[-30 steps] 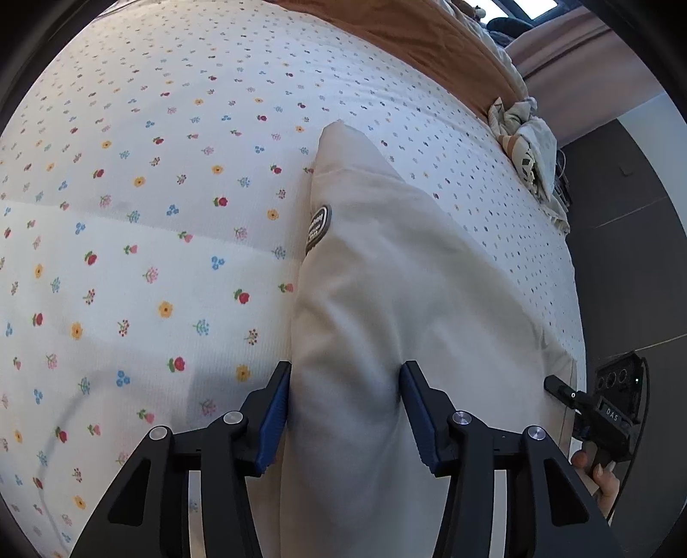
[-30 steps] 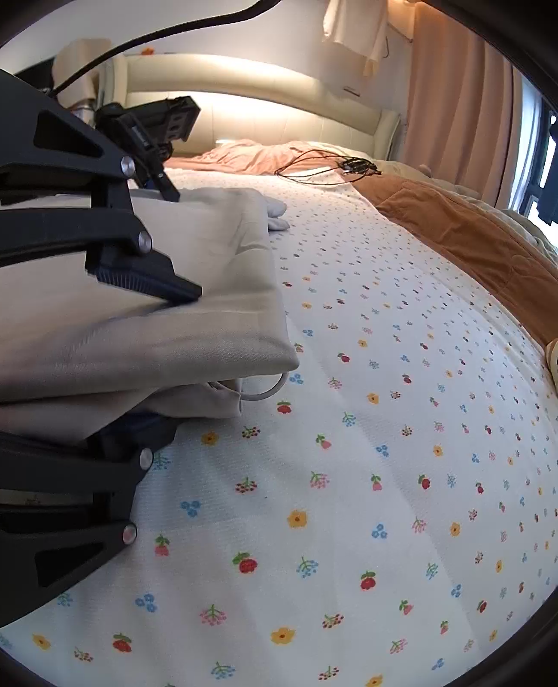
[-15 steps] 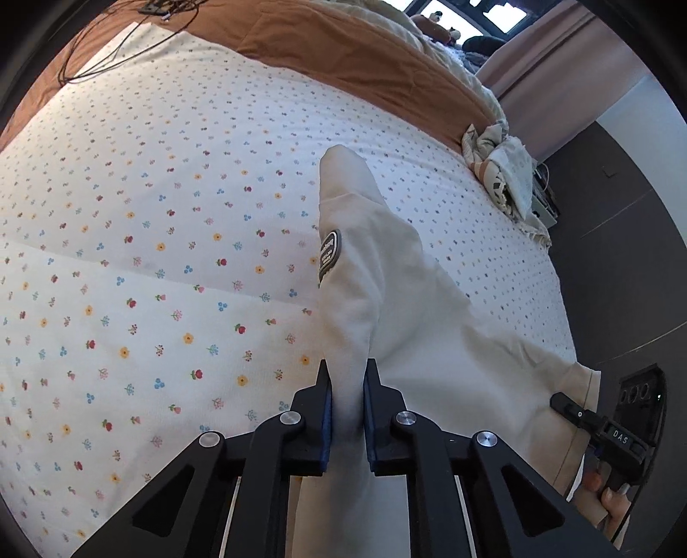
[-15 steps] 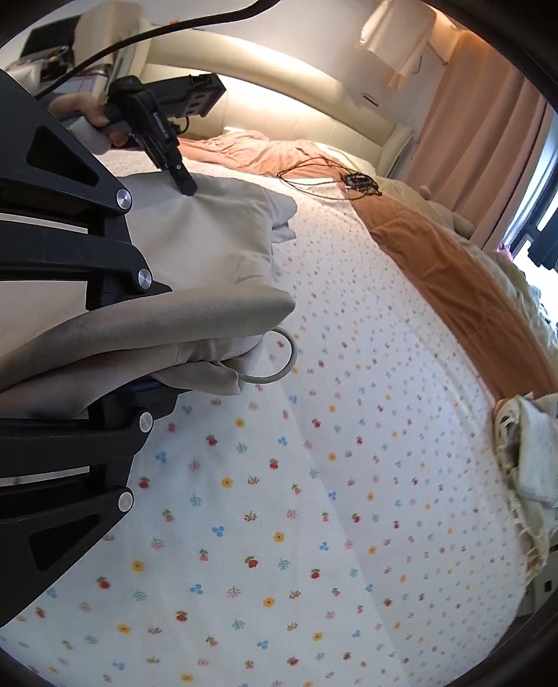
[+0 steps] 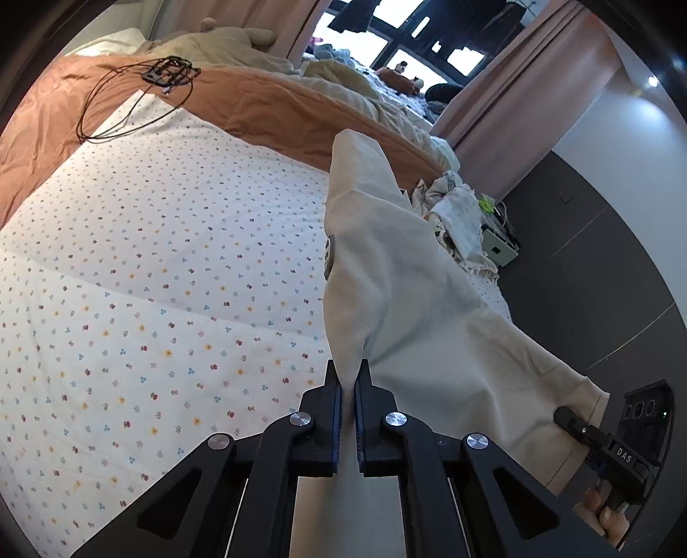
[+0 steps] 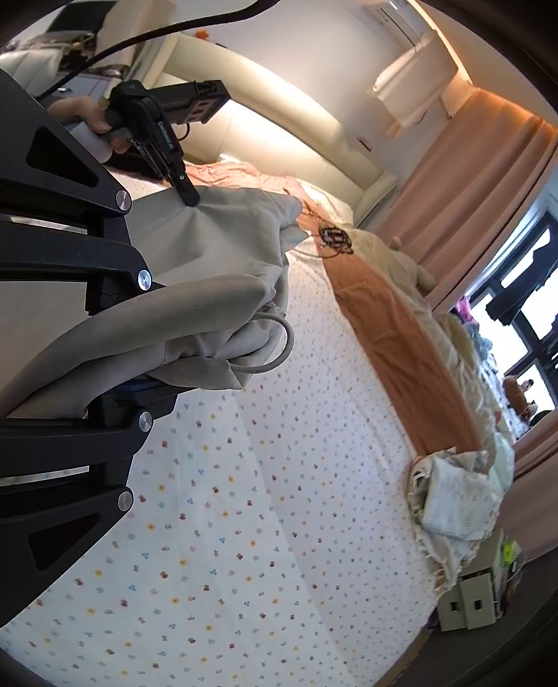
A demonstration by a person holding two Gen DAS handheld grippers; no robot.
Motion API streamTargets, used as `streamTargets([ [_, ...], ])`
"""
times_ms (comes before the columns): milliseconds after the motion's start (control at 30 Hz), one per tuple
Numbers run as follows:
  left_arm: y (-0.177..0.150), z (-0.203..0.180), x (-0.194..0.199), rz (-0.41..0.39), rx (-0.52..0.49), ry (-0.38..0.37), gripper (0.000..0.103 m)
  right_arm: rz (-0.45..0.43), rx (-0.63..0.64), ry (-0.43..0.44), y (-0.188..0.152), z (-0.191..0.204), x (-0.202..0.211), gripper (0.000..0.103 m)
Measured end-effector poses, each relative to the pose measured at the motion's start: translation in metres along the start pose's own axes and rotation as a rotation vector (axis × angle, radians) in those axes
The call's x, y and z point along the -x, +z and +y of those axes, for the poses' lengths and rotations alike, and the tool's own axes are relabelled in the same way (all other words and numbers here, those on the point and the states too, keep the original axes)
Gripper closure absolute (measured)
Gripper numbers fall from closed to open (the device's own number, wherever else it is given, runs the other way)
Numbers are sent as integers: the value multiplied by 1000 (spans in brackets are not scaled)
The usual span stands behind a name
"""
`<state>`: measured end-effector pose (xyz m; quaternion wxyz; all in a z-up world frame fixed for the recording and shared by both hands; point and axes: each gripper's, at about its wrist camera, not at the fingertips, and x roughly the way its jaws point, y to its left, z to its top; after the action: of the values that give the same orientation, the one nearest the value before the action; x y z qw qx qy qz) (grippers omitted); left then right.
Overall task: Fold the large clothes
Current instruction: 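Pinch the folded jacket edge with the left tool while the right tool grips it too, then carry the folded jacket with both tools toward the black cloth by the headboard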
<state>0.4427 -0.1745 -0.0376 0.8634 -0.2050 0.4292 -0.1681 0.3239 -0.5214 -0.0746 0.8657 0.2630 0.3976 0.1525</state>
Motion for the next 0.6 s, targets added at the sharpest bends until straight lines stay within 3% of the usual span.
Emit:
streamTargets([
  [233, -15, -6, 74, -80, -2, -29, 99, -67, 30, 40, -22, 48, 43, 81],
  [600, -25, 6, 209, -249, 13, -14, 100, -129, 150, 150, -55, 152, 90, 81],
])
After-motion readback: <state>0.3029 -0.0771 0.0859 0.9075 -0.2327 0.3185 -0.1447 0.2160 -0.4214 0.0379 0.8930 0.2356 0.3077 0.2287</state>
